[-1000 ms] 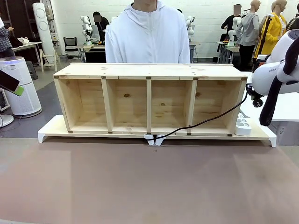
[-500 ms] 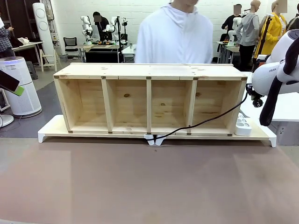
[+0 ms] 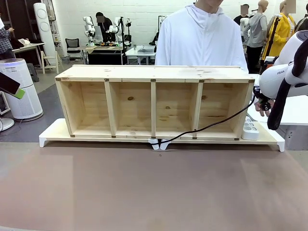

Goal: Perform cable management.
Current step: Release the Power Cable when the human grasps it.

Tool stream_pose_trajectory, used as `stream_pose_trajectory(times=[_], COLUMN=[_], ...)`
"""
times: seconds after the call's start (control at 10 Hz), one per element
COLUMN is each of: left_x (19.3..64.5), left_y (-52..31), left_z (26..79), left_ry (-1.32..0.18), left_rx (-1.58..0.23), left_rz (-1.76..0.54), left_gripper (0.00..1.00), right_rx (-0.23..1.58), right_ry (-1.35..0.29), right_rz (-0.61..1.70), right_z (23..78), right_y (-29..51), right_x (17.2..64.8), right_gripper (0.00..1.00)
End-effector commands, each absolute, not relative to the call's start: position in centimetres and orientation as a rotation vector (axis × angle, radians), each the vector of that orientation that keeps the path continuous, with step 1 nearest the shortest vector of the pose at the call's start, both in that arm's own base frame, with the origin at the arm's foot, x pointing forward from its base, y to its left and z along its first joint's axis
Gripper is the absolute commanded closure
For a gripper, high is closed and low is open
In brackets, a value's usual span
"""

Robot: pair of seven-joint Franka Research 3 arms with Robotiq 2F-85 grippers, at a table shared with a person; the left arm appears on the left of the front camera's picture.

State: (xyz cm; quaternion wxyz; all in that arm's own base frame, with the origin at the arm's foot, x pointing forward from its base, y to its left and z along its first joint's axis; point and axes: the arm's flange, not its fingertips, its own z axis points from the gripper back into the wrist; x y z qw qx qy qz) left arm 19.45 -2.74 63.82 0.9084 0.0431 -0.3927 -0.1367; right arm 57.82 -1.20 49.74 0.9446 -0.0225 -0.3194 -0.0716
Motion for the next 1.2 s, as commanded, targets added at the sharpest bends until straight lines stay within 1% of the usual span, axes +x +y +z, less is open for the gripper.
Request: stream_pose_trajectory(times=[0.0,0.8,0.9,1.0,1.1], left_x=[19.65,19.65,19.65,19.65,19.65], left_y=[-2.76,-2.76,-2.76,-2.76,-2.76], left_z=[63.9,63.9,63.9,63.9,63.9], left_ry=[-0.82,-0.82,-0.82,-0.82,-0.82], left_rx=[0.091,0.091,0.091,0.091,0.091], left_rz=[-0.281,-0.281,-0.281,-0.281,-0.281], left_gripper=[0.0,0.0,0.0,0.0,0.0], right_rx=[-0.051,-0.046,-0.038,-0.034,-0.039], right_ry=[-0.656,-0.651,-0.656,-0.662,-0.66], right_rz=[-0.139,-0.146,-0.148,-0.146,-0.148], right_z=[50.04,49.77,49.85,50.0,50.07], right_y=[-1.04,-1.22,-1.23,-1.21,-1.2], right_x=[57.76,57.81,57.76,57.68,57.68], right_gripper=[0.83,0.83,0.64,0.64,0.44])
